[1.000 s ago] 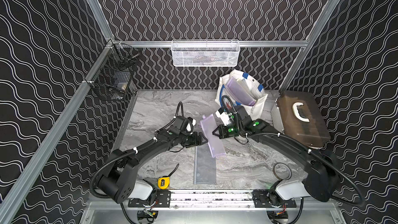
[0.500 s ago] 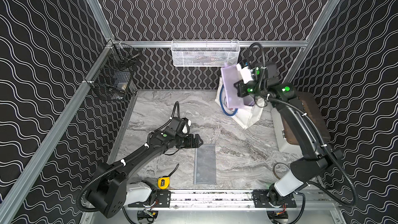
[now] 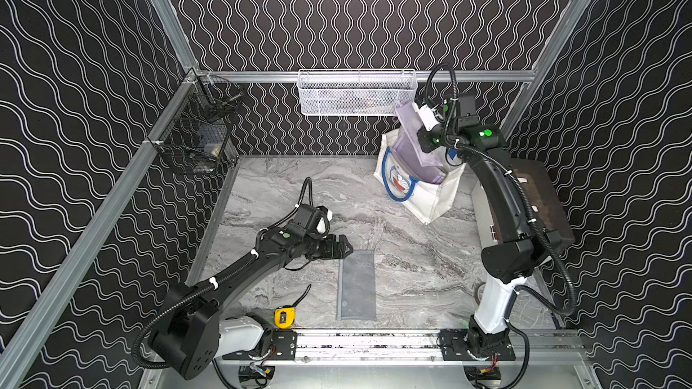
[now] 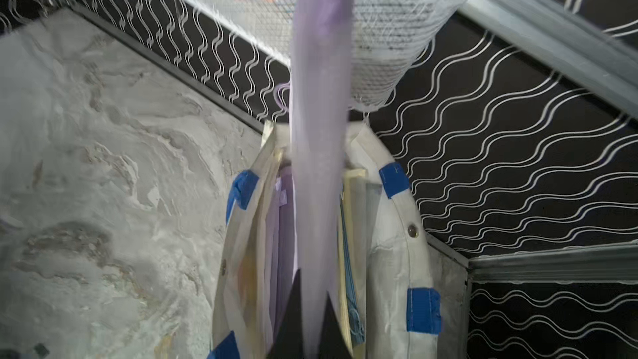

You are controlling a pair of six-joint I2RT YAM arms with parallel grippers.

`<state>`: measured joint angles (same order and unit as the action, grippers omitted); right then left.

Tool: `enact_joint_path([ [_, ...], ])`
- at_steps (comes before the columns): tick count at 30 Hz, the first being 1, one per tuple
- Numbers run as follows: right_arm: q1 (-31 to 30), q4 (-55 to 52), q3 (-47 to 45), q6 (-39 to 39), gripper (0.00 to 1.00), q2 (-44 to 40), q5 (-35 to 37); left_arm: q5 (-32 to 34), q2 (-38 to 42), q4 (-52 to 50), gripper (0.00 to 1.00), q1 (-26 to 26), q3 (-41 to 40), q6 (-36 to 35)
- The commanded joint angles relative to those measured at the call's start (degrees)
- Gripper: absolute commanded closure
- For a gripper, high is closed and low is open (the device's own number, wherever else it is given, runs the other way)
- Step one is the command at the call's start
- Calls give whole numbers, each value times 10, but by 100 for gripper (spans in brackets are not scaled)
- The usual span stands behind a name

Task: Put the pencil pouch into the canvas bag
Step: Place the pencil pouch in the canvas bag.

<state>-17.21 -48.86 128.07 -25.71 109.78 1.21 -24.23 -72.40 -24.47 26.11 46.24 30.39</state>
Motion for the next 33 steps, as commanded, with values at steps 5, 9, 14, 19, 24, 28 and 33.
enact_joint_path([
  [5, 2, 27, -76, -68, 100, -2, 21, 3, 3, 5, 7, 0, -4, 5],
  [9, 3, 31, -107, -55, 100, -3, 15, 6, 6, 3, 7, 0, -1, 3],
  [14, 6, 22, -117, -28, 100, 18, 27, 9, 11, 0, 7, -1, -1, -1],
  [19, 8, -3, -84, -3, 100, 57, 36, 11, 7, -7, 7, -1, 6, -8],
  [24, 24, -26, -34, 48, 100, 99, 23, 15, 6, -13, 7, 0, 13, -9],
  [28, 24, -26, -37, 54, 100, 110, 17, 19, 14, -7, 7, 0, 7, 2],
  [33, 25, -19, -44, 67, 100, 118, -3, 30, 19, -15, 7, 0, 15, 7],
])
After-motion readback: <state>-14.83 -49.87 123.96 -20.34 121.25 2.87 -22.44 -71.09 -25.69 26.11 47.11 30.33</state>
